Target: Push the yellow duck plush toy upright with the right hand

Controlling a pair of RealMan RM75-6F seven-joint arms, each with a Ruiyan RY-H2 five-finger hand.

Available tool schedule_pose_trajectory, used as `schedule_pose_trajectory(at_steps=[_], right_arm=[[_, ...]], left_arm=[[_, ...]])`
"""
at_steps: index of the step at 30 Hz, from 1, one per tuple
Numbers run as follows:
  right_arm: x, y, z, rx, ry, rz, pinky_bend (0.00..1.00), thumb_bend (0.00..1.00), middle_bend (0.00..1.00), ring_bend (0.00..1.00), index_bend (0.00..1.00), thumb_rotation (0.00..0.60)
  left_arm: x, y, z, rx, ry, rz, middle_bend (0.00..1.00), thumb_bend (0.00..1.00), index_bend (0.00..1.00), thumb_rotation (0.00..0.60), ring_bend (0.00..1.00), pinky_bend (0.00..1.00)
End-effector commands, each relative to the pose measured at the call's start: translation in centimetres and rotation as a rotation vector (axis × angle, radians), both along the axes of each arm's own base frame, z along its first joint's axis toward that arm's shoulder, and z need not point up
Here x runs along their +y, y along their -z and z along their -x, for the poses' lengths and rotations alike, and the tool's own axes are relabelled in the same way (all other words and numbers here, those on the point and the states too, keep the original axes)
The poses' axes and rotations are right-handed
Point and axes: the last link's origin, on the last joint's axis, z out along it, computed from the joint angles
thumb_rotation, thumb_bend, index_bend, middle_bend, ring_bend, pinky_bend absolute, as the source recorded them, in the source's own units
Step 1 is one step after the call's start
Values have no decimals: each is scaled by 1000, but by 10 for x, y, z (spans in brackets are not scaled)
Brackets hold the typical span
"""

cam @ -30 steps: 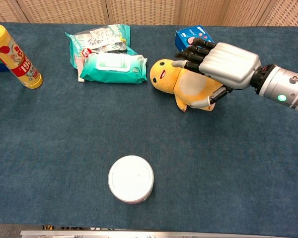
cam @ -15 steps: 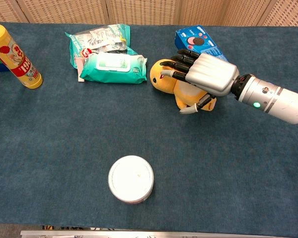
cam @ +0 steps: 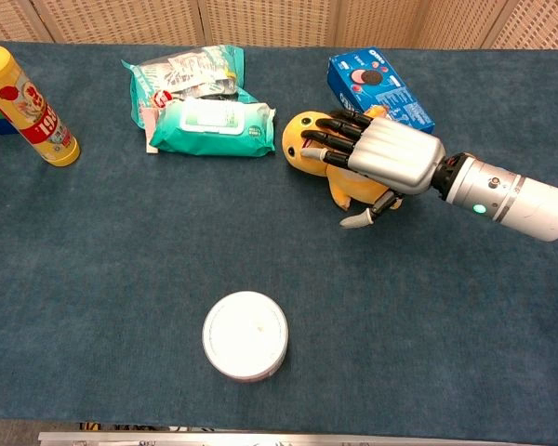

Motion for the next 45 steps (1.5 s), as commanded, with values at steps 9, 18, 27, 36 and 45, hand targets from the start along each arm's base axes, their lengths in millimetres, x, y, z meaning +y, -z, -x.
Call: schedule_pose_trajectory(at_steps=[9, 18, 27, 36, 45], right_arm=[[8, -20, 5, -80, -12, 12, 0, 0, 0, 0, 19, 7], [10, -19, 20, -39, 23, 10, 0, 0, 0, 0, 19, 12], [8, -20, 36, 9, 51, 23, 0, 0, 0, 0, 18, 37], [11, -30, 32, -38, 18, 33, 0, 0, 0, 0, 13, 56], [17, -27, 21, -49, 4, 8, 0, 0, 0, 0, 10, 83]], left_arm=[[2, 3, -2, 1, 5, 10, 165, 258, 167, 600, 151, 97], [3, 5, -3, 4, 4, 15, 166, 259, 167, 600, 151, 96], [4, 6, -3, 3, 5, 18, 166, 259, 167, 600, 151, 97], [4, 6, -5, -1, 10, 16, 166, 259, 167, 600, 151, 96], [3, 6, -4, 0, 7, 14, 165, 258, 167, 600, 151, 96]])
